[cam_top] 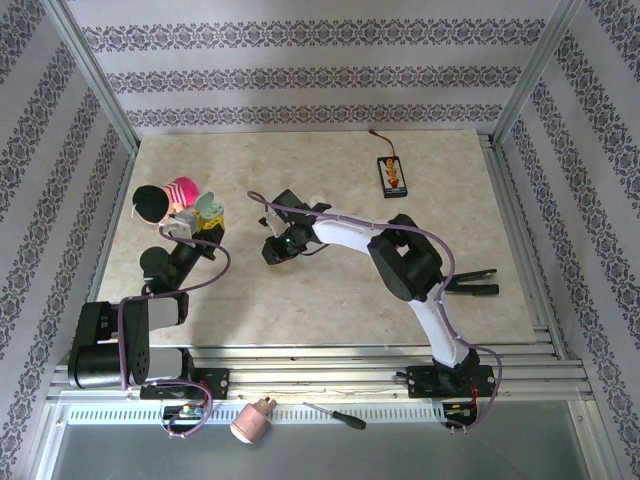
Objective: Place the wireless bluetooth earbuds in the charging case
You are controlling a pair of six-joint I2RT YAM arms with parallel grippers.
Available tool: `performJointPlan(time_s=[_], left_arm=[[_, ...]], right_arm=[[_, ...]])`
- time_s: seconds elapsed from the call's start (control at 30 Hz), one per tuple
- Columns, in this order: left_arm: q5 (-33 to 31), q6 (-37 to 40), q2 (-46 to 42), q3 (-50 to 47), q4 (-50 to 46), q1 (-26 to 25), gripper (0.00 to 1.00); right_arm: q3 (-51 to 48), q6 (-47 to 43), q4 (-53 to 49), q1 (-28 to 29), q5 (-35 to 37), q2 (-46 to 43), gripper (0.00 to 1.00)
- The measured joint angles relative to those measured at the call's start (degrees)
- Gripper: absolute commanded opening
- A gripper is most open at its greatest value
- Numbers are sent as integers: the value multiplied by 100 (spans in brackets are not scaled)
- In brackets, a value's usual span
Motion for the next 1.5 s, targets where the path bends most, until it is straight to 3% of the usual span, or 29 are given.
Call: performJointPlan(time_s=[0.3,0.53,0.87,1.23,1.5], left_arm=[[160,-2,140,0,39,0,22],[417,-20,216,2,146,-46,22],[756,127,367,105,214,-879,22],[820,216,662,170,260,-994,22],[935,247,675,186,262,-994,22]], right_arm=[[-911,157,334,-251,-4,-848,14],[-2524,422,675,-472,-46,-1731,15],[-4621,894,839,-756,-26,-3200,18],[-4656,879,682,-1056,24,-3386,42],[-4207,673,531,-1193,-48,-3303,46]])
